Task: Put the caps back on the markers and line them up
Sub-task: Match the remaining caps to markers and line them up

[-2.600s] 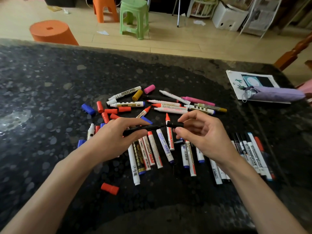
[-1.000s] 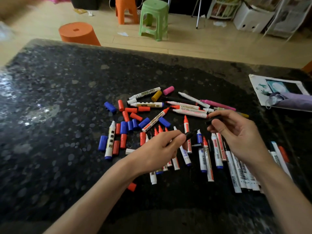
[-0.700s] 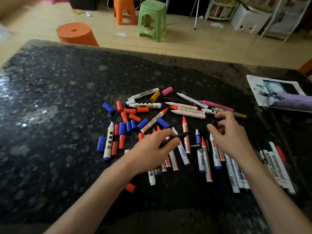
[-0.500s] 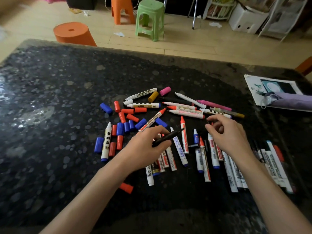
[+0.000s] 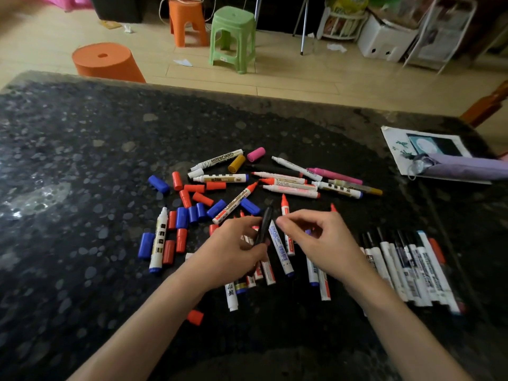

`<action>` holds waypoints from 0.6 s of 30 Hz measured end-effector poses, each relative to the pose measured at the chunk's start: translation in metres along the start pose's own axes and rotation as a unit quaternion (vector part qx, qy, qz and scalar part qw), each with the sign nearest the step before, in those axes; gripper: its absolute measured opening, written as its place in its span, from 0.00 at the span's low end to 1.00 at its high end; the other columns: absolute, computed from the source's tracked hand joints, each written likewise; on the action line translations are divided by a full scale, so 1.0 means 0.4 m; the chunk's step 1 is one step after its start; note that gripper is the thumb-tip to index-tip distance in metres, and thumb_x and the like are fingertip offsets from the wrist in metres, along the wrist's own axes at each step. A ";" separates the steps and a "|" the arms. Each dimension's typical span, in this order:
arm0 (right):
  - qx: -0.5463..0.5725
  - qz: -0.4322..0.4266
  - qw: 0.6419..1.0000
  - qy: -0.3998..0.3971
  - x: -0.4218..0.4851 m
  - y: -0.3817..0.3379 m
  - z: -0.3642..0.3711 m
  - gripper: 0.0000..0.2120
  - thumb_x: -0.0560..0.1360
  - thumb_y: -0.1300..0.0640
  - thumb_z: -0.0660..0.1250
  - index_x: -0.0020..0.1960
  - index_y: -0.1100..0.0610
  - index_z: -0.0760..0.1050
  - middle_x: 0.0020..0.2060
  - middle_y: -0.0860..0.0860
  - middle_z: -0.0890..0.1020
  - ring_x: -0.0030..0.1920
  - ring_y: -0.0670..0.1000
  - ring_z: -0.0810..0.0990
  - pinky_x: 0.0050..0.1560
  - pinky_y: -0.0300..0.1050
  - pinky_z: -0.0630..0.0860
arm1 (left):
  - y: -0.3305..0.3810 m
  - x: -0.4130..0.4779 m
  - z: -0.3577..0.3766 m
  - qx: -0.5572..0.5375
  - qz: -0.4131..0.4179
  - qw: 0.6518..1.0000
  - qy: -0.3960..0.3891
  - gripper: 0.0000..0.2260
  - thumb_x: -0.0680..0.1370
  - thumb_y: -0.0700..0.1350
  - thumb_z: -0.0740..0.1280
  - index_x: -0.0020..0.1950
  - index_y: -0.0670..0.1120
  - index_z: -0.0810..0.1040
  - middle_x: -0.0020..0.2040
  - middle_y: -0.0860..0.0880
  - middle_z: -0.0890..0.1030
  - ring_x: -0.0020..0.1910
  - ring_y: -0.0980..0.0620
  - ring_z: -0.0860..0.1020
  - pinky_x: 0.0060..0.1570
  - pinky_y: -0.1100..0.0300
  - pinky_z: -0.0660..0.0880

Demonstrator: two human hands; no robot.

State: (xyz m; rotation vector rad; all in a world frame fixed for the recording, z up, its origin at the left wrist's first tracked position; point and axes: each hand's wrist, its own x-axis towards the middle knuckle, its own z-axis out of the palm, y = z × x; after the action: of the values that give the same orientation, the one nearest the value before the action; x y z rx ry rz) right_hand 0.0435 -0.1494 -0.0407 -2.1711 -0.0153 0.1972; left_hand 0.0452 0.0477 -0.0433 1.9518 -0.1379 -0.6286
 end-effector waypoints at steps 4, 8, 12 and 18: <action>0.069 0.000 0.997 -0.020 -0.004 -0.003 0.001 0.05 0.80 0.53 0.72 0.54 0.46 0.86 0.48 0.41 0.87 0.52 0.41 0.84 0.55 0.40 0.80 | 0.017 -0.014 0.005 -0.044 0.023 0.998 -0.039 0.24 0.81 0.32 0.62 0.61 0.63 0.75 0.60 0.58 0.82 0.54 0.59 0.84 0.56 0.56 0.82; 0.100 0.030 0.994 -0.009 -0.002 0.009 -0.006 0.07 0.78 0.56 0.75 0.54 0.48 0.85 0.47 0.46 0.88 0.50 0.44 0.86 0.50 0.42 0.84 | 0.022 -0.015 0.011 -0.110 0.020 0.993 -0.047 0.25 0.82 0.27 0.59 0.67 0.55 0.76 0.60 0.54 0.83 0.55 0.58 0.84 0.51 0.63 0.81; 0.111 0.040 0.993 -0.002 -0.005 0.009 -0.011 0.09 0.75 0.54 0.78 0.54 0.49 0.84 0.45 0.47 0.88 0.48 0.45 0.87 0.52 0.45 0.85 | 0.023 -0.012 0.011 -0.109 0.025 0.992 -0.061 0.29 0.81 0.27 0.57 0.68 0.58 0.74 0.65 0.53 0.80 0.58 0.58 0.83 0.54 0.61 0.81; 0.137 0.068 0.988 0.003 -0.010 -0.002 -0.020 0.13 0.73 0.56 0.79 0.55 0.52 0.81 0.43 0.49 0.89 0.46 0.48 0.88 0.52 0.48 0.84 | 0.031 -0.016 0.011 -0.099 0.036 0.992 -0.064 0.34 0.81 0.26 0.58 0.65 0.67 0.70 0.62 0.59 0.78 0.58 0.62 0.82 0.53 0.65 0.80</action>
State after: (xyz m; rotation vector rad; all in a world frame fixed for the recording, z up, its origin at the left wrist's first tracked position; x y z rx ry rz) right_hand 0.0408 -0.1559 -0.0349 -1.8988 0.1554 0.2540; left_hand 0.0397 0.0408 -0.0315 1.7096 -0.2158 -0.6935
